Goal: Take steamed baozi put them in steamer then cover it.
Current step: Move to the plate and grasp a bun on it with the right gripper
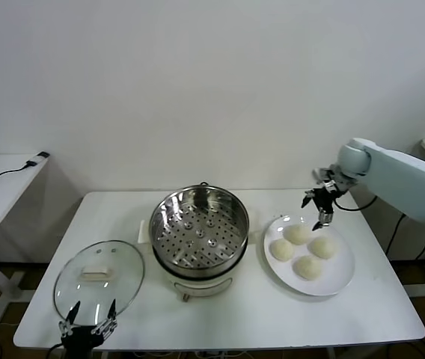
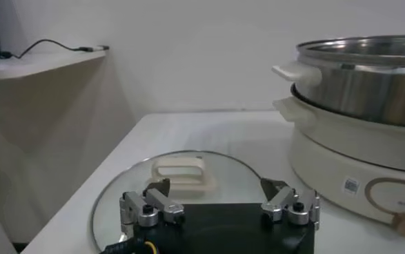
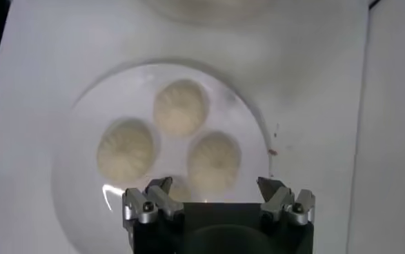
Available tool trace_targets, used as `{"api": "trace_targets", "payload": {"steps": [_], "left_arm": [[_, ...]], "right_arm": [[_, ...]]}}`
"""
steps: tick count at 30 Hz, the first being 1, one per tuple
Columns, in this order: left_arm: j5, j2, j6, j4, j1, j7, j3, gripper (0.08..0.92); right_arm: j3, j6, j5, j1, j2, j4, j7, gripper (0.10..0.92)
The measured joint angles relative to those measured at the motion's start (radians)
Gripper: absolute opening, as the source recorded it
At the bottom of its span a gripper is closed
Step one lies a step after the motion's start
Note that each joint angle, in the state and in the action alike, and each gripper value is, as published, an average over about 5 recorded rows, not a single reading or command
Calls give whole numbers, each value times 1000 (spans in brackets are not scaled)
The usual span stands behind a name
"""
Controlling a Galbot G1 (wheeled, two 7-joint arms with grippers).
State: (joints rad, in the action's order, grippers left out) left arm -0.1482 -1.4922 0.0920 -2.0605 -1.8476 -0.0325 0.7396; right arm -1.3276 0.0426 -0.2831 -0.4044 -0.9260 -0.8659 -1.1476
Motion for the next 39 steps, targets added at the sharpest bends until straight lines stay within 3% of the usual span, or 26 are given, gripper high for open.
{"api": "trace_targets", "payload": {"steps": [29,39], "left_arm": [[21,-8,-5,5,-6,-3,-6,823],[34,-8,-1,2,-4,-3,-7,823]], "right_arm": [[75,115,55,176,-134,188,99,819],[87,123,61,183,-141,195,106,690]]}}
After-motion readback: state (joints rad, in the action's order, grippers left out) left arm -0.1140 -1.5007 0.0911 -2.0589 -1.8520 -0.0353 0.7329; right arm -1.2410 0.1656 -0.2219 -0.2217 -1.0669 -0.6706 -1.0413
